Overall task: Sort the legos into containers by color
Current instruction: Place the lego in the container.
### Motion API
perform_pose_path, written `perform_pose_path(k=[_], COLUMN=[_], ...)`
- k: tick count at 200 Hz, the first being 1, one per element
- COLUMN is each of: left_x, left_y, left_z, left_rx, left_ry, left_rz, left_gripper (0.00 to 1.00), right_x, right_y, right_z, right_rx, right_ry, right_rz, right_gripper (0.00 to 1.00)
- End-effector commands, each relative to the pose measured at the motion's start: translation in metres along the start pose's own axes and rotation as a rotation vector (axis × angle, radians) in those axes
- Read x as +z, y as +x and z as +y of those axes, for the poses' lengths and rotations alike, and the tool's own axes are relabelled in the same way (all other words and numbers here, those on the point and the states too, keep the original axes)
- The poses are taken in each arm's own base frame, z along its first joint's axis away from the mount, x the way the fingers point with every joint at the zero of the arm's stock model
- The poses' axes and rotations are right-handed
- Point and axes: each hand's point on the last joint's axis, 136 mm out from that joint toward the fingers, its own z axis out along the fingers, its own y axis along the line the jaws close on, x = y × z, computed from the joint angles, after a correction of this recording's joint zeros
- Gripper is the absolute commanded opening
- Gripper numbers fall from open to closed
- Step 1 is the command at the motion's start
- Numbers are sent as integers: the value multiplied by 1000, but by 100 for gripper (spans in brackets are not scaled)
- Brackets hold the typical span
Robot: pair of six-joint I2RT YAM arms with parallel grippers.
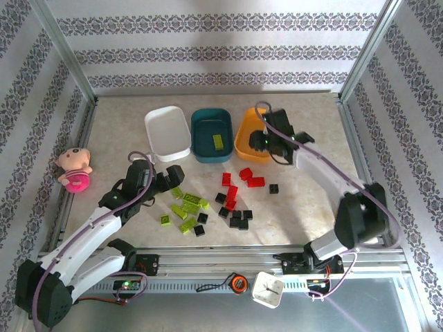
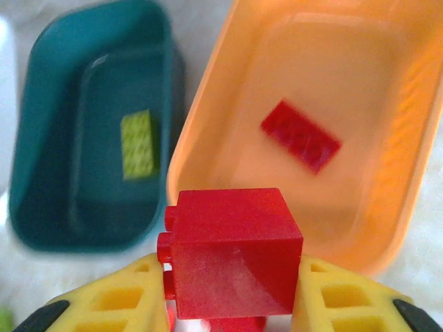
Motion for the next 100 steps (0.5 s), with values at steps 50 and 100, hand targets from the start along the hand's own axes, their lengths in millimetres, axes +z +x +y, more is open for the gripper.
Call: perform_pose_path(k=[50,100], left_x=[-16,-16], left_y=[20,24], left_z=[47,53], left_rx=[-83,-101], left_ry=[-153,-156], left_rz=[5,-8], left_gripper=[100,100], right_x=[92,109], right_y=[-52,-52], right_z=[-28,-33], right_rx=[33,53], right_ry=[116,117], right_rz=[5,42], right_gripper=[33,62])
